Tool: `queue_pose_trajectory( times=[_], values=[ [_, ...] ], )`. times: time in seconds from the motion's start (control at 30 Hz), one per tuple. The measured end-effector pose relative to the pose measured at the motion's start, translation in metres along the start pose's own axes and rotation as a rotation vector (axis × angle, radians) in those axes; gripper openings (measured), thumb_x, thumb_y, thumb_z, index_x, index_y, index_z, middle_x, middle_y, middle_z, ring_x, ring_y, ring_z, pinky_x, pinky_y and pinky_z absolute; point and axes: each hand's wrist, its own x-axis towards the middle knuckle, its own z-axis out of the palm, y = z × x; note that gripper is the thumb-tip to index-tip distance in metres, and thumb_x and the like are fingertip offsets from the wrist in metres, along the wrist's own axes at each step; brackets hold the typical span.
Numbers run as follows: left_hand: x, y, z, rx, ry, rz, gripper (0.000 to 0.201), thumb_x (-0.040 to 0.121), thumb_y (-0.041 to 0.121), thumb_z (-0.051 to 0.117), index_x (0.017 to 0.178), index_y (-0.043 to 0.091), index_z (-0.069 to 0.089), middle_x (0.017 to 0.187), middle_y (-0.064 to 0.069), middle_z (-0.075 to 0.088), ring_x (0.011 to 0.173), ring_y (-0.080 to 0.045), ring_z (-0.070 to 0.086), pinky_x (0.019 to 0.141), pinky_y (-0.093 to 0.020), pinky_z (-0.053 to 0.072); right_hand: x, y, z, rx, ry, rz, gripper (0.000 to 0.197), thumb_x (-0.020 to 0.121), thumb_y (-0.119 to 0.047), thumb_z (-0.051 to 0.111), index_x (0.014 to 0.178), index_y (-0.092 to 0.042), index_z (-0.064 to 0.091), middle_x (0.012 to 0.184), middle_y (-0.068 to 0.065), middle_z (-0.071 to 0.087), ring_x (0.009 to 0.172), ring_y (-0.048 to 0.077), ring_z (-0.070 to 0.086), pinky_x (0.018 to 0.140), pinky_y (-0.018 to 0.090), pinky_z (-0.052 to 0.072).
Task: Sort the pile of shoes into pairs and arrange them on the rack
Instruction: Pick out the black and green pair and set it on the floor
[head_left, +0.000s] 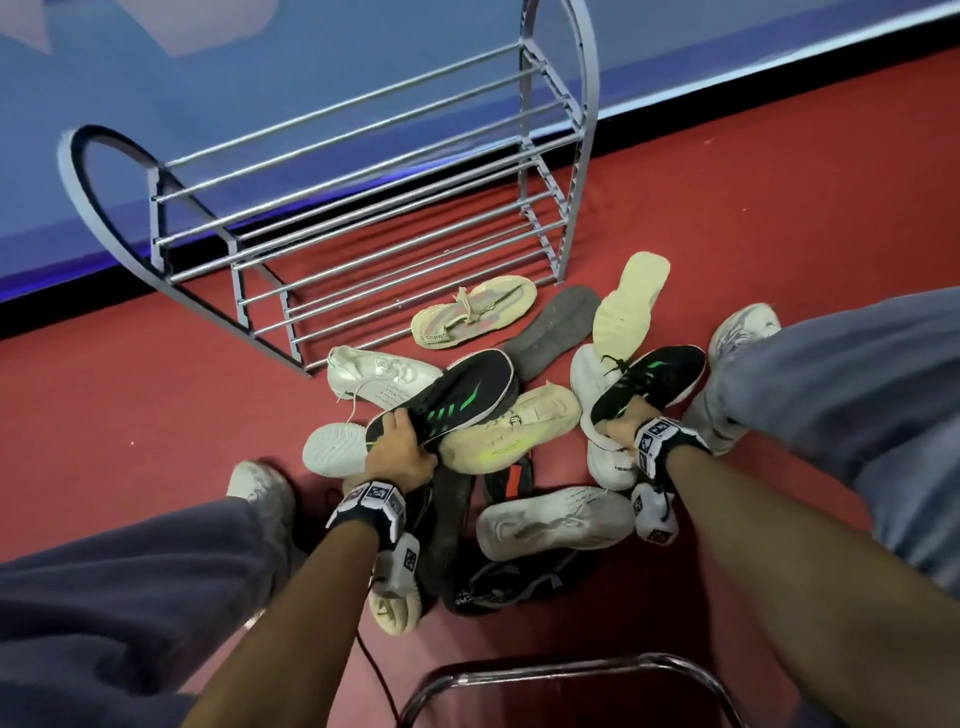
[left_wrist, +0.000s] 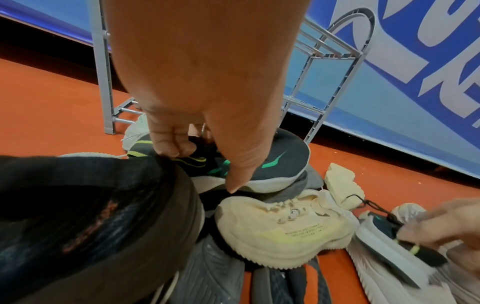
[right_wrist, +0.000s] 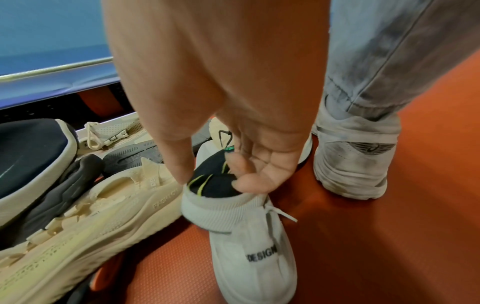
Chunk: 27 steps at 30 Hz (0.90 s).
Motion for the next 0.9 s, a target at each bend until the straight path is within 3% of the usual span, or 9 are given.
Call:
queue_pose_trajectory(
  times=[0.07, 0.17, 0.27, 0.4, 0.47, 0.6, 0.7, 0.8, 0.9],
  values=[
    [0.005, 0.003, -0.002, 0.04, -0.009, 0.015, 0.059, 0.085, 0.034, 0.071, 0.124, 0.005, 0.038, 0.127, -0.016, 0.047, 0.104, -0.04, 0.063, 0.081, -0.047, 0.052, 0.003, 0.004, 0.003, -0.046, -0.062, -0.024, 0.056, 0.076, -0.042, 0.077, 0.121, -0.011, 0.064, 0.12, 0.009, 0.068, 0.112, 0.029, 0.063, 0.09, 0.03, 0.051],
    [0.013, 0.003, -0.012, 0.131, 0.033, 0.047, 0.038, 0.096, 0.033, 0.057, 0.117, 0.003, 0.047, 0.117, -0.019, 0.061, 0.105, -0.04, 0.063, 0.083, -0.046, 0.051, -0.005, 0.003, 0.013, -0.029, -0.125, -0.073, 0.033, 0.084, -0.046, 0.069, 0.086, -0.013, 0.071, 0.09, 0.004, 0.071, 0.098, 0.027, 0.066, 0.083, 0.029, 0.049],
    [0.014, 0.005, -0.025, 0.129, 0.042, 0.076, 0.03, 0.102, 0.032, 0.046, 0.111, 0.004, 0.053, 0.107, -0.022, 0.068, 0.1, -0.041, 0.065, 0.082, -0.046, 0.052, -0.004, 0.004, 0.021, 0.119, -0.048, -0.072, 0.052, 0.088, -0.045, 0.067, 0.049, -0.016, 0.047, 0.051, -0.002, 0.049, 0.059, 0.021, 0.056, 0.058, 0.028, 0.038],
    [0.006, 0.014, -0.039, -0.069, 0.045, 0.046, 0.027, 0.102, 0.025, 0.047, 0.102, 0.002, 0.061, 0.105, -0.025, 0.069, 0.099, -0.041, 0.064, 0.085, -0.043, 0.051, 0.001, -0.003, 0.007, 0.441, -0.05, -0.005, 0.025, 0.071, -0.027, 0.079, 0.057, -0.014, 0.063, 0.067, 0.005, 0.064, 0.071, 0.027, 0.065, 0.067, 0.034, 0.051],
    [0.005, 0.02, -0.046, -0.191, 0.026, 0.021, 0.028, 0.101, 0.022, 0.047, 0.099, 0.001, 0.065, 0.102, -0.023, 0.07, 0.099, -0.039, 0.065, 0.084, -0.039, 0.049, 0.005, -0.013, 0.001, 0.623, -0.05, 0.034, 0.015, 0.058, -0.019, 0.079, 0.062, -0.01, 0.068, 0.069, 0.009, 0.064, 0.069, 0.028, 0.063, 0.064, 0.035, 0.049],
    [-0.009, 0.032, -0.058, -0.366, -0.073, -0.001, 0.029, 0.101, 0.022, 0.049, 0.09, 0.004, 0.069, 0.087, -0.015, 0.071, 0.082, -0.029, 0.066, 0.074, -0.035, 0.049, -0.022, -0.046, -0.036, 0.967, 0.05, 0.067, 0.003, 0.074, -0.006, 0.069, 0.075, -0.005, 0.066, 0.063, 0.007, 0.055, 0.045, 0.018, 0.053, 0.043, 0.021, 0.04],
    [-0.028, 0.039, -0.059, -0.536, -0.168, -0.022, 0.029, 0.102, 0.022, 0.048, 0.09, 0.003, 0.066, 0.062, -0.009, 0.058, 0.046, -0.022, 0.052, 0.046, -0.027, 0.039, -0.043, -0.071, -0.063, 1.129, 0.094, 0.049, 0.012, 0.081, -0.011, 0.064, 0.073, -0.012, 0.055, 0.057, 0.003, 0.039, 0.029, 0.011, 0.034, 0.034, 0.013, 0.026],
    [-0.046, 0.052, -0.058, -0.76, -0.243, -0.044, 0.031, 0.106, 0.024, 0.044, 0.091, 0.001, 0.057, 0.043, -0.004, 0.04, 0.027, -0.015, 0.031, 0.034, -0.018, 0.018, -0.066, -0.099, -0.084, 1.264, 0.121, -0.041, 0.018, 0.078, -0.011, 0.063, 0.066, -0.014, 0.05, 0.056, 0.003, 0.032, 0.032, 0.01, 0.026, 0.037, 0.013, 0.022],
    [-0.061, 0.072, -0.049, -0.938, -0.332, -0.004, 0.035, 0.107, 0.028, 0.043, 0.082, 0.006, 0.052, 0.039, -0.006, 0.039, 0.024, -0.013, 0.027, 0.034, -0.016, 0.014, -0.094, -0.128, -0.097, 1.197, 0.105, -0.235, 0.017, 0.078, -0.01, 0.062, 0.065, -0.013, 0.053, 0.055, 0.002, 0.035, 0.04, 0.013, 0.029, 0.039, 0.019, 0.021]
  ],
)
